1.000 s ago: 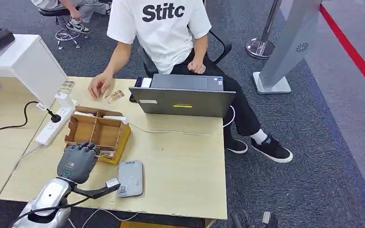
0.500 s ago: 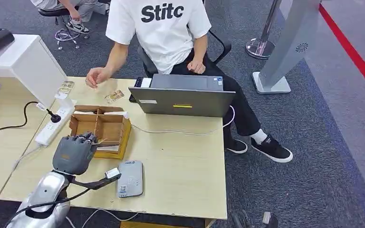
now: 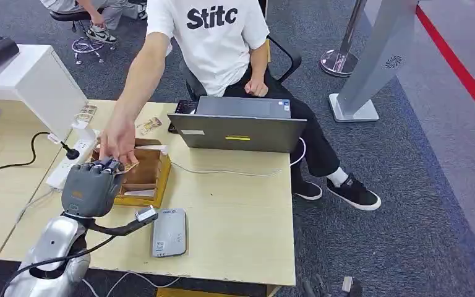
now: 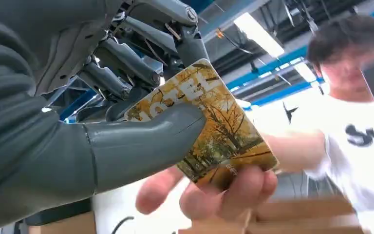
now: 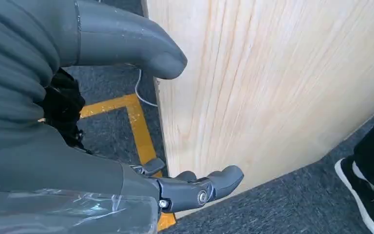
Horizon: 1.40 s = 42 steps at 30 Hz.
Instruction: Pass the card to the sensor for recognition and then transmit it.
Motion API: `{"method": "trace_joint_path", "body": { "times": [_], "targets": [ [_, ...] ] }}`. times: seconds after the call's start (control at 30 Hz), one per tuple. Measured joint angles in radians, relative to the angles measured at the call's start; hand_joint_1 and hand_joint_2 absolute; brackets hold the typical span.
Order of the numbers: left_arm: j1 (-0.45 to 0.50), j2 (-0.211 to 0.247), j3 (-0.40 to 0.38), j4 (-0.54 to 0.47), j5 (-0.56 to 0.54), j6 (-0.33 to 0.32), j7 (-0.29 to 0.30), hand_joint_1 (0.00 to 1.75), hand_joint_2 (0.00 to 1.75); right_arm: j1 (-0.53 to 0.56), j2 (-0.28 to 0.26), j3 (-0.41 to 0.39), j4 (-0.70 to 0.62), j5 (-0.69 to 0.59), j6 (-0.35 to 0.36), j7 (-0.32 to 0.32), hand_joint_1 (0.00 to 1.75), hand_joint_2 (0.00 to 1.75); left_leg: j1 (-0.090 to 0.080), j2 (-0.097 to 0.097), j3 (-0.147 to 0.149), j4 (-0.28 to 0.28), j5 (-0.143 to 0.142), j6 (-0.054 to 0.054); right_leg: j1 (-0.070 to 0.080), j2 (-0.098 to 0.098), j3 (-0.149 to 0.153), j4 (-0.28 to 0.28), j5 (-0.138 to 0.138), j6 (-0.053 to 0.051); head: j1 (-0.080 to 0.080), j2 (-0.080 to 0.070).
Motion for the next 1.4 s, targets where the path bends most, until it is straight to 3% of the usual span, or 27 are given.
{"method": "trace_joint_path", "body": {
  "times": [0.4,0.43,0.47,0.77,0.87,1.07,1.33,1.4],
  "targets": [
    [-0.030,0.000,0.000,-0.067,0.034,-0.022,0.003,1.75,1.75,0.000,0.000,0.000,0.000,-0.003,-0.002,-0.005,0.00,1.75,0.000,0.000,0.000,0.000,0.000,0.000,0.000,0.000,0.000,0.000,0.000,0.000,0.000,0.000],
    [-0.030,0.000,0.000,-0.067,0.034,-0.021,0.003,1.64,1.75,0.000,0.000,0.000,0.000,-0.003,-0.002,-0.005,0.00,1.75,0.000,0.000,0.000,0.000,0.000,0.000,0.000,0.000,0.000,0.000,0.000,0.000,0.000,0.000],
    [-0.030,0.001,0.000,-0.067,0.034,-0.021,0.003,0.00,1.75,0.000,0.000,0.000,0.000,-0.003,-0.002,-0.005,0.00,1.75,0.000,0.000,0.000,0.000,0.000,0.000,0.000,0.000,0.000,0.000,0.000,0.000,0.000,0.000],
    [-0.013,0.000,0.002,-0.073,0.048,-0.010,0.005,0.00,1.75,0.001,0.000,0.000,0.000,-0.011,0.000,-0.009,0.00,1.75,0.000,0.000,0.000,0.000,0.000,0.000,0.000,0.000,0.000,0.000,0.000,0.000,0.000,0.000],
    [0.001,-0.004,0.009,-0.087,0.082,0.035,0.000,0.00,1.75,0.003,0.000,0.000,0.000,-0.014,0.000,-0.012,0.00,1.75,0.000,0.000,0.000,0.000,0.000,0.000,0.000,0.000,0.000,0.000,0.000,0.000,0.000,0.000],
    [0.052,-0.036,0.045,-0.159,0.195,0.159,-0.068,0.00,1.75,0.009,0.000,0.000,0.000,-0.025,0.000,-0.019,0.00,1.75,0.000,0.000,0.000,0.000,0.000,0.000,0.000,0.000,0.000,0.000,0.000,0.000,0.000,0.000],
    [0.057,-0.039,0.049,-0.168,0.207,0.167,-0.076,0.00,1.75,0.010,0.000,0.000,0.000,-0.026,0.000,-0.019,0.00,1.75,0.000,0.000,0.000,0.000,0.000,0.000,0.000,0.000,0.000,0.000,0.000,0.000,0.000,0.000],
    [0.100,-0.061,0.074,-0.223,0.338,0.188,-0.155,0.00,1.75,0.014,-0.002,-0.003,0.000,-0.044,0.014,-0.018,0.00,1.75,0.000,0.001,-0.001,0.000,0.000,0.000,0.000,0.001,0.000,0.000,0.000,0.000,0.000,0.000]
  ]
}}
